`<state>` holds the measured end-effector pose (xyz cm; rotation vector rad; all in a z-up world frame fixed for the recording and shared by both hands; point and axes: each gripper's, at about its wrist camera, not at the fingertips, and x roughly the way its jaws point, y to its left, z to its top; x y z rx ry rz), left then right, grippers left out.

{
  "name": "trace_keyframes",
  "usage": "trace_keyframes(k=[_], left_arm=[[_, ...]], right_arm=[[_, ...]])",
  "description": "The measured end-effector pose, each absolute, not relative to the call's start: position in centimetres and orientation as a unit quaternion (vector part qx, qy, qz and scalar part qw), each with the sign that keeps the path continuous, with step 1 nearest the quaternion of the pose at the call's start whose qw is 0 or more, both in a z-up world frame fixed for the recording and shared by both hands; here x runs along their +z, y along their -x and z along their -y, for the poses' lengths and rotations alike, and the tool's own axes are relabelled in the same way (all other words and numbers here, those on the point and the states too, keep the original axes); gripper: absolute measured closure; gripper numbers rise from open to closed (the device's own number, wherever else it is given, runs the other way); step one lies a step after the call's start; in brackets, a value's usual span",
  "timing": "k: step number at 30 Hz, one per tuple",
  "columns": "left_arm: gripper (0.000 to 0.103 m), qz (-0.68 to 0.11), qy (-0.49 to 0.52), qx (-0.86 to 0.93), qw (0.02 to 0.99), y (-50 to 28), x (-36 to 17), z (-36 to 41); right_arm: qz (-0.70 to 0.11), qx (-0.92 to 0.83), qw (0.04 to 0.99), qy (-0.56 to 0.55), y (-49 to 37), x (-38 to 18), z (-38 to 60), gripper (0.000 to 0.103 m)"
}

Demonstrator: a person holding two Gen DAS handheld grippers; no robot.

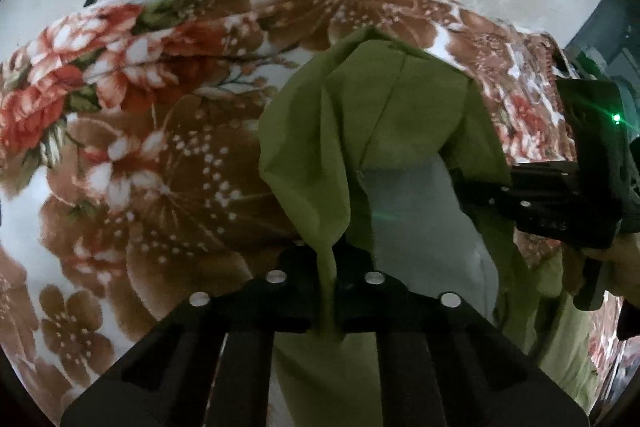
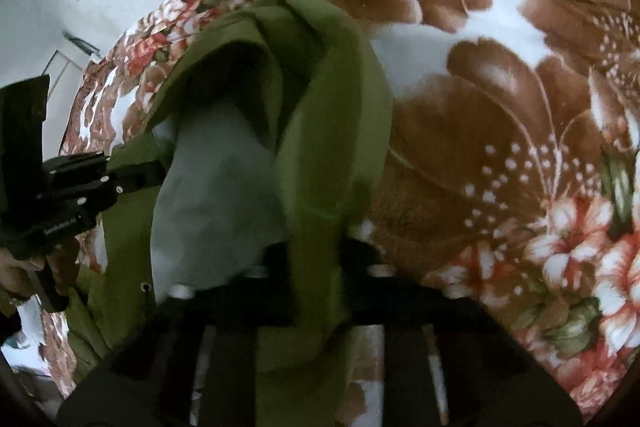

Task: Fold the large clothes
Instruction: 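Grasp the hood with the left tool while the right tool grasps the hood too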

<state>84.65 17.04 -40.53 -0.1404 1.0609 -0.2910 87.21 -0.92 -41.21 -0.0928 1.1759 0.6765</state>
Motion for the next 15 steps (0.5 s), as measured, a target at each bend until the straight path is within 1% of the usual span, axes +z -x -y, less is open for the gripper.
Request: trace_keyframes(k=[4, 7, 9, 15], left_arm=[[0.099, -0.477, 0.064, -0.147, 0.864, -83.4, -38.1, -16.7], [0.099, -0.448, 0.052, -0.144, 0.881, -81.4, -35.1, -16.0], [0.099, -0.435, 0.044, -0.144, 0.888, -80.2, -33.7, -15.6], [0.099, -0.413, 0.024, -0.131, 0.901, -76.6, -30.7, -14.2]], right_arm=[[-0.509, 0.309, 0.800, 0.073, -85.6, -38.9, 0.7, 0.097], [-0.467, 0.312, 0.821, 0.105, -83.6, -36.3, 0.5, 0.097], [-0.454, 0.315, 0.828, 0.094, -82.5, -34.8, 1.0, 0.097], [-0.447, 0.318, 0.833, 0.067, -79.6, -32.3, 2.5, 0.097]])
